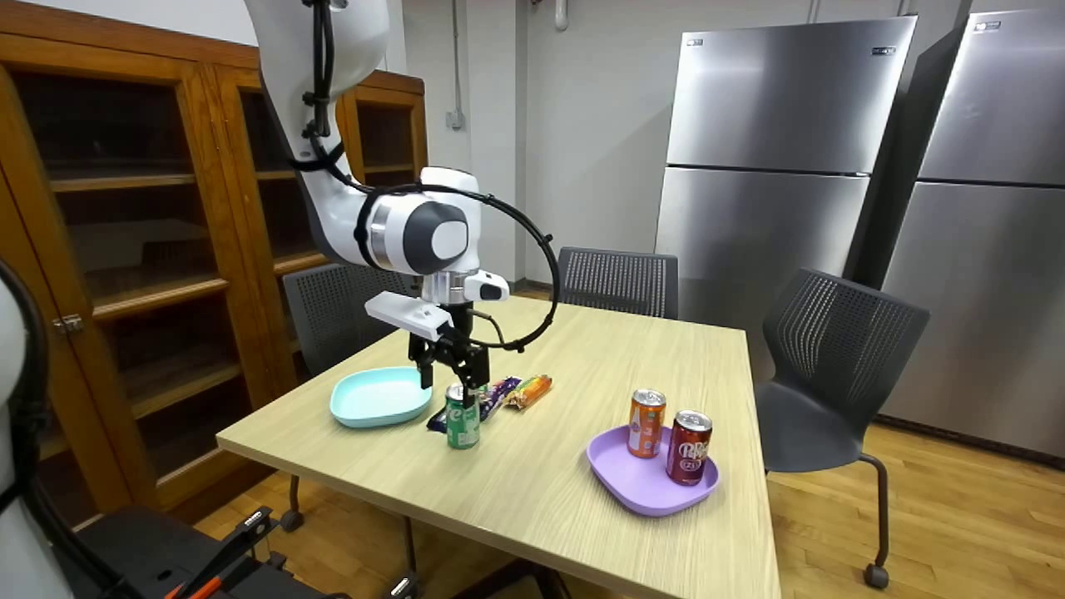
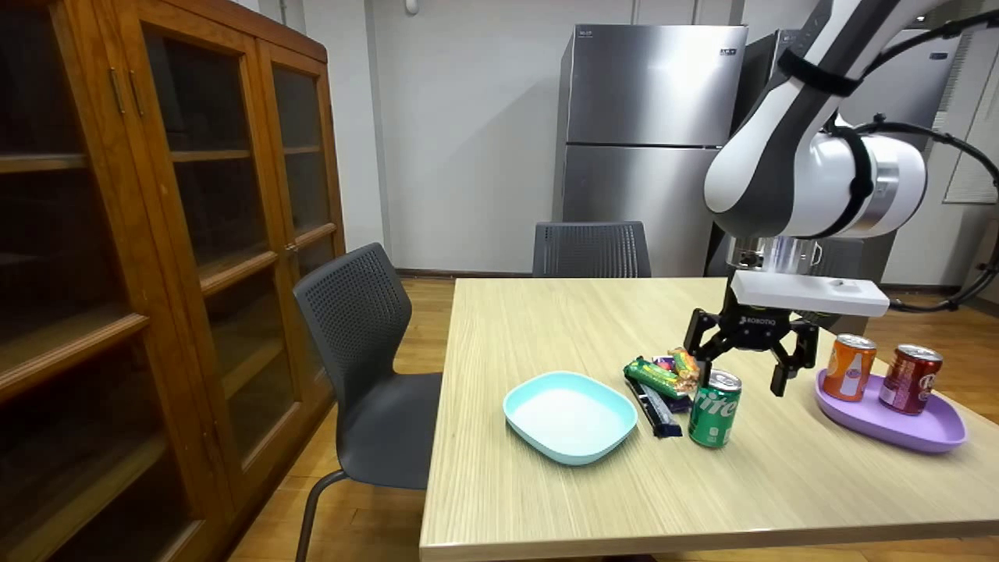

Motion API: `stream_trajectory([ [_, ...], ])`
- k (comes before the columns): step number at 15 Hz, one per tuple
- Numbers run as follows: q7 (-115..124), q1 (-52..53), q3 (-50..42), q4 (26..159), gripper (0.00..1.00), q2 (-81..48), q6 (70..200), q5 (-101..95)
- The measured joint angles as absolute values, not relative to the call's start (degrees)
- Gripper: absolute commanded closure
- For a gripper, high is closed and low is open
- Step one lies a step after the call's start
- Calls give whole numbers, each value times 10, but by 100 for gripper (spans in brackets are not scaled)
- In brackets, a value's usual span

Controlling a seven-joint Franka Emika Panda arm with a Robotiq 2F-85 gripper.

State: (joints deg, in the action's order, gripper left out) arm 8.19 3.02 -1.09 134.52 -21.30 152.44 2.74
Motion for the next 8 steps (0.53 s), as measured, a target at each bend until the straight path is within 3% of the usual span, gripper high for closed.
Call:
stream_trajectory([
  [8,70,30,-11,1298,0,-258,1527,26],
])
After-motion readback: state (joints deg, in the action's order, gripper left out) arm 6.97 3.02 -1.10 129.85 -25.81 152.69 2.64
